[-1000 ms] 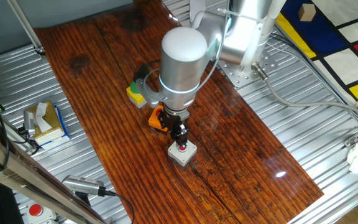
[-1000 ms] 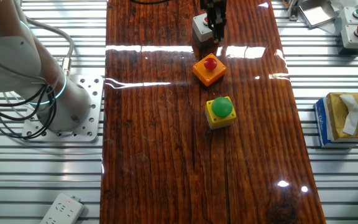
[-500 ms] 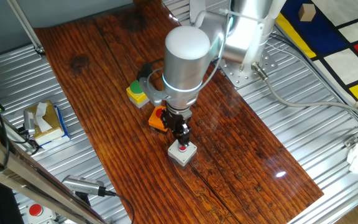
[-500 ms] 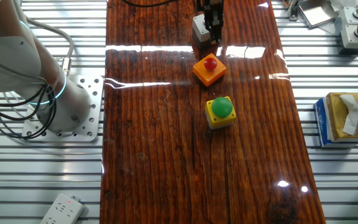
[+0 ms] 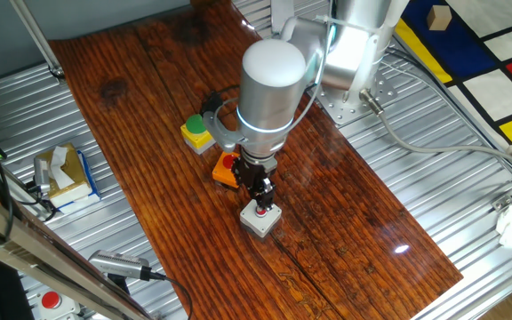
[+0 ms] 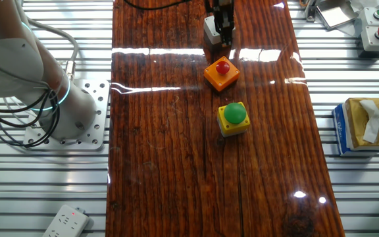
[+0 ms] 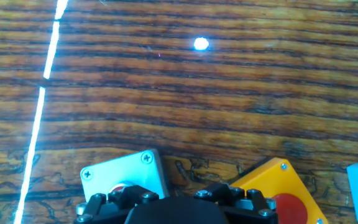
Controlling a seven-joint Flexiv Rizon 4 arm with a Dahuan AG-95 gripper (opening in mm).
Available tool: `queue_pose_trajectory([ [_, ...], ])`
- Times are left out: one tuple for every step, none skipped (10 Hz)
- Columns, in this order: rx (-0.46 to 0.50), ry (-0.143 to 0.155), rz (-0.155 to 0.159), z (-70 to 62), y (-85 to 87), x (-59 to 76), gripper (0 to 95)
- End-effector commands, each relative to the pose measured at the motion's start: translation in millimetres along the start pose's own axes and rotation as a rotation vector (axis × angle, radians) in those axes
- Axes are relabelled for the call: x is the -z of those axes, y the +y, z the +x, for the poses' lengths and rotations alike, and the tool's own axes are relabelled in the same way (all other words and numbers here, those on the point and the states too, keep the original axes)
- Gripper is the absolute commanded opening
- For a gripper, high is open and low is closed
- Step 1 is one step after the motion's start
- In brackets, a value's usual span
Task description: Press three buttons from left to right in sequence
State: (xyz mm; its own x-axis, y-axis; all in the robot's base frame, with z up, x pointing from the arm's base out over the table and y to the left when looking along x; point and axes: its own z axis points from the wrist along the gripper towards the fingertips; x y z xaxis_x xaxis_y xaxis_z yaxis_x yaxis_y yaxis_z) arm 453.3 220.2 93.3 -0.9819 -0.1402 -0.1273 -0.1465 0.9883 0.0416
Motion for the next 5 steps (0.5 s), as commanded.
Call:
queue_pose_trajectory([
  [-0.001,-0.003,0.003,-0.1,0.5,-1.6,76.0],
  [-0.001,-0.006,0.004,0.1,0.6,-3.5,76.0],
  [0.0,-0.01,0.004,0.3,0.5,-5.6,76.0],
  [0.0,-0.012,0.003,0.4,0.6,-7.0,76.0],
  [0.0,-0.012,0.003,0.4,0.6,-7.5,76.0],
])
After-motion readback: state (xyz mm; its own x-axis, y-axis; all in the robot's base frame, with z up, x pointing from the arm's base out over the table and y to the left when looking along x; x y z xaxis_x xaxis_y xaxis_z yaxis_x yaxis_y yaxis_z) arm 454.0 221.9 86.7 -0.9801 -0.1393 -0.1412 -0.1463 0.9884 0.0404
